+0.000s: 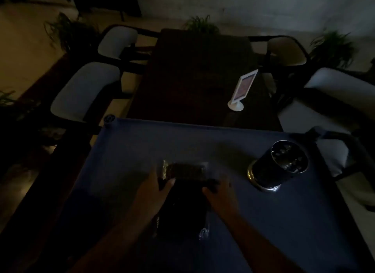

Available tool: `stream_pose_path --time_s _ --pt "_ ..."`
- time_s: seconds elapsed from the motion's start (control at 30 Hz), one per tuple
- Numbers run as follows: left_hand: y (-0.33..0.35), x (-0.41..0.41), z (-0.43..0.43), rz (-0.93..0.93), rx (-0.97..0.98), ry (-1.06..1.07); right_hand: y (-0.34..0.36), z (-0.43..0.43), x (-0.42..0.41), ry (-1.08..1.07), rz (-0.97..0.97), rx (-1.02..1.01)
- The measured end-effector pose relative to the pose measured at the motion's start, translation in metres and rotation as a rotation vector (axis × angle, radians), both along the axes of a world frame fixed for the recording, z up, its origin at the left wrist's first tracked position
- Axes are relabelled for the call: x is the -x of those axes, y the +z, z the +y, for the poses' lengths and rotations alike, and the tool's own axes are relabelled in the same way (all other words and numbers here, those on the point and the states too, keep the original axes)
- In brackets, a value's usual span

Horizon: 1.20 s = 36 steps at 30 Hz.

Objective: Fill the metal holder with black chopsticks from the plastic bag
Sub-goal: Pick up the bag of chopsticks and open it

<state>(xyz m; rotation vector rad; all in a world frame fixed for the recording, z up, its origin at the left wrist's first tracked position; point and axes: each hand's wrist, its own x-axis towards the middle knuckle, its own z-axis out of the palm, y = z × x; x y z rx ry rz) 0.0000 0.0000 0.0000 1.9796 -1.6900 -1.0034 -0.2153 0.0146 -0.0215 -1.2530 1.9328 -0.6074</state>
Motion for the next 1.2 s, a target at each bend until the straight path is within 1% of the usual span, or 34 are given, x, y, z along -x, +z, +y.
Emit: stream_pose_path --time_s 0.07,0.17,0.3,0.4,0.53,0.67,0.73,0.8,0.9,1.0,1.07,1.13,1.2 --pt "-0.003 0.001 -0.002 0.071 0.002 0.073 0.001 -0.005 -0.003 -0.030 -0.061 0.000" --pt "-0.008 0.002 -0.002 0.139 -0.063 0.153 -0.002 -0.008 -0.011 -0.123 -0.259 -0.040" --pt "-0.015 0.004 -0.002 0.163 -0.127 0.217 -0.003 -0.010 -0.017 -0.212 -0.266 -0.065" --pt "-0.019 0.007 -0.004 0.207 -0.195 0.280 -0.004 -0.011 -0.020 -0.254 -0.359 -0.129" --pt "-0.021 0.011 -0.002 0.422 -0.284 0.369 -0.002 -0.014 -0.019 -0.297 -0.429 -0.148" --pt "-0.016 0.016 0.000 0.574 -0.329 0.400 0.005 -0.013 -0.016 -0.352 -0.598 -0.165" --pt "-0.012 0.021 0.001 0.650 -0.344 0.413 0.007 -0.011 -0.013 -0.334 -0.625 -0.180" --pt "-0.006 0.023 0.000 0.725 -0.371 0.408 0.008 -0.008 -0.010 -0.312 -0.634 -0.194" --pt "0.005 0.025 -0.002 0.848 -0.394 0.394 0.016 -0.005 -0.006 -0.307 -0.705 -0.183" --pt "0.017 0.027 -0.005 0.960 -0.406 0.375 0.030 -0.003 0.005 -0.248 -0.764 -0.188" --pt "0.027 0.029 -0.005 1.019 -0.406 0.310 0.043 -0.002 0.013 -0.220 -0.842 -0.188" --pt "0.037 0.030 -0.005 1.032 -0.405 0.216 0.057 0.000 0.021 -0.203 -0.890 -0.198" --pt "0.047 0.031 -0.004 1.070 -0.409 0.155 0.071 0.004 0.028 -0.189 -0.942 -0.163"
